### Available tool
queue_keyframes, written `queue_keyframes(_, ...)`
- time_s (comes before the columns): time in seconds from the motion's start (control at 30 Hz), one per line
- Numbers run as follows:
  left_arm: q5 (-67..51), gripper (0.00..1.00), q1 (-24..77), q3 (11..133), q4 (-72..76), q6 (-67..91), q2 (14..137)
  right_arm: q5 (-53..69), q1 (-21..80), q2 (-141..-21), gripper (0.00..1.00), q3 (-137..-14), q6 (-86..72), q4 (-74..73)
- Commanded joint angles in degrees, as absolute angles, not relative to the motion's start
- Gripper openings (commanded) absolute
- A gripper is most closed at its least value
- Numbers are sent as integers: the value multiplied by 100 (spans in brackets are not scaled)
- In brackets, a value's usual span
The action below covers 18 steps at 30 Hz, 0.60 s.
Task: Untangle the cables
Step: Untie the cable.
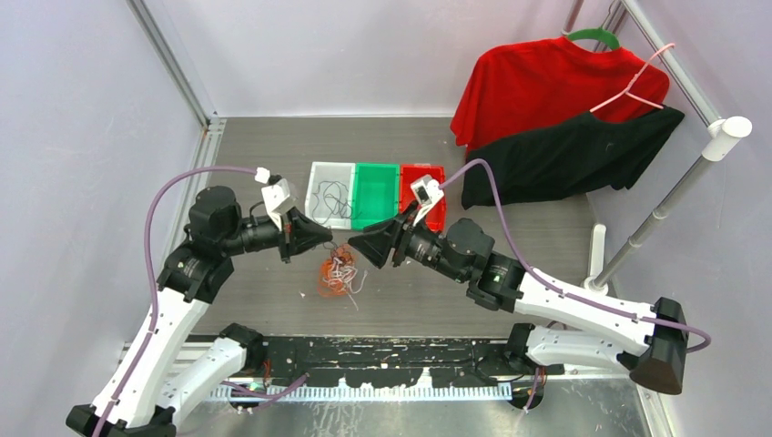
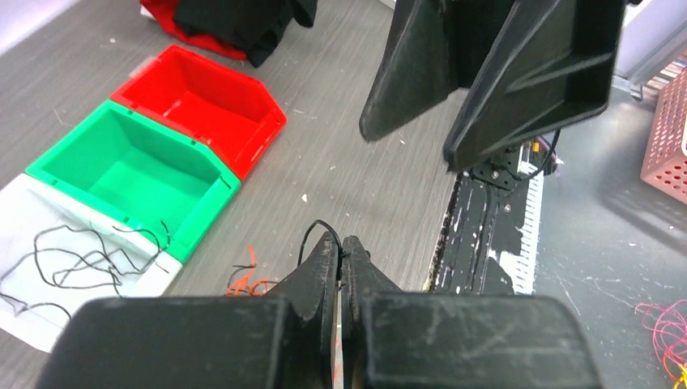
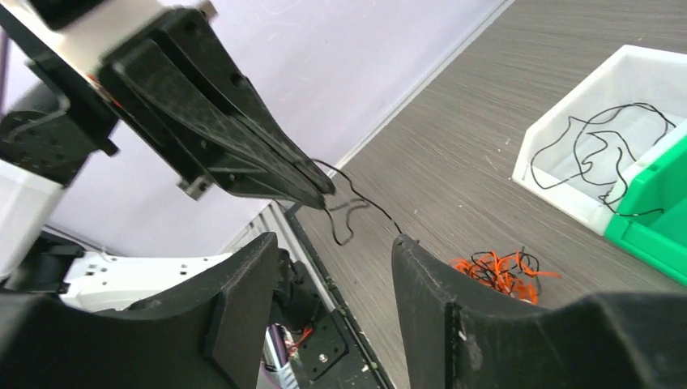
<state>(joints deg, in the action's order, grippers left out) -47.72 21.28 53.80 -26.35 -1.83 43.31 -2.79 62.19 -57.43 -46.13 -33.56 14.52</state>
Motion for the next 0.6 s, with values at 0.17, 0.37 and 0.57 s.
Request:
queue_keyframes(0.17, -4861, 0, 2148, 6283, -2233, -29, 4568, -262, 6273, -6552, 64, -4496, -2610, 1974)
queue_keyframes(0.37, -4964, 0, 2145, 6586, -2373, 0, 4609, -414, 6302, -7235, 64, -4791, -2160, 2714)
queue_keyframes(0.57, -5029, 0, 2147, 6922, -2426, 72, 4653, -556, 6302, -7790, 59, -5067, -2059, 2916)
